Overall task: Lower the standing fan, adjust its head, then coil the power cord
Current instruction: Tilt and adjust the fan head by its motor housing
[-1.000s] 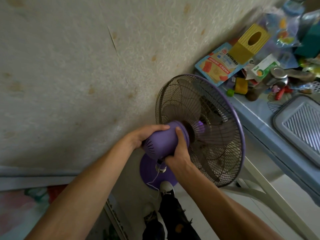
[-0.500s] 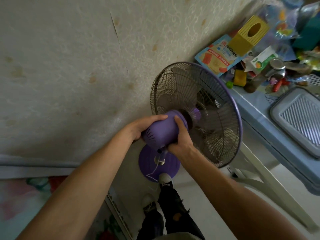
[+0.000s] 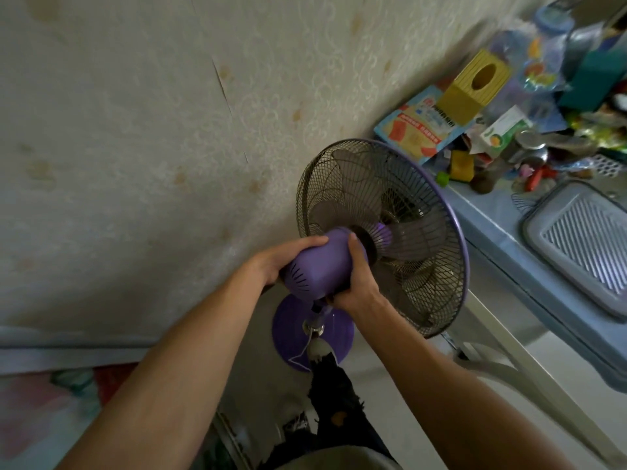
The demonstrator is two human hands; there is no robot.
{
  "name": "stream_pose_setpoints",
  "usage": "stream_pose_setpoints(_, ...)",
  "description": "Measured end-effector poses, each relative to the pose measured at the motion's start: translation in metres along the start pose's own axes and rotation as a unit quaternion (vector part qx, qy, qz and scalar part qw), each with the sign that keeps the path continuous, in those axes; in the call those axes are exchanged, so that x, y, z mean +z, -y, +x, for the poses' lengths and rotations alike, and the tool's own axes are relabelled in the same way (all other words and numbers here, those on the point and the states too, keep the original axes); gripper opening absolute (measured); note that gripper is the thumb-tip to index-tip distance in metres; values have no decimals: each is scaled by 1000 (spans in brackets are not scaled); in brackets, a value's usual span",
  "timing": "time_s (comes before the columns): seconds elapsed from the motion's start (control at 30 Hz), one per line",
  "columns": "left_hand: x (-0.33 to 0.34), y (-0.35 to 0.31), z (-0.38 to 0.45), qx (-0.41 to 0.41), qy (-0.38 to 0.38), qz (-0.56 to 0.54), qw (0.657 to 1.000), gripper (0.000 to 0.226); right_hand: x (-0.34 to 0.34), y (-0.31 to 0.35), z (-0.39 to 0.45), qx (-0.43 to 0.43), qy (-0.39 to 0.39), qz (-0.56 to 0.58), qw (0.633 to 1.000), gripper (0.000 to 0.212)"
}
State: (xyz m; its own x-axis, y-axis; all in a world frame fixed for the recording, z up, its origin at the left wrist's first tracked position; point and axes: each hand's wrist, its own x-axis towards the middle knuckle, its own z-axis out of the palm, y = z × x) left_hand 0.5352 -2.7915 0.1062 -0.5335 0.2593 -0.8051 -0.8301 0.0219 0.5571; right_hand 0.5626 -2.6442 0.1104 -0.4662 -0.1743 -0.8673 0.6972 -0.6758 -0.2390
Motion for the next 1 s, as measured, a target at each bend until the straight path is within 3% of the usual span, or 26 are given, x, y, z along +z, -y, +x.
stream_pose_setpoints(0.3, -9, -8, -4, -18, 1, 31, 999, 38, 11, -26, 2, -39, -72, 68, 994, 85)
stream_pose_setpoints(0.73, 0, -6, -25, 16, -3, -10, 1000, 39, 8, -14, -24, -15, -17, 56, 998, 74)
stream_pose_setpoints(1.0, 2, -22, -31, 18, -13, 73, 997, 38, 11, -33, -34, -77, -35, 90, 992, 84)
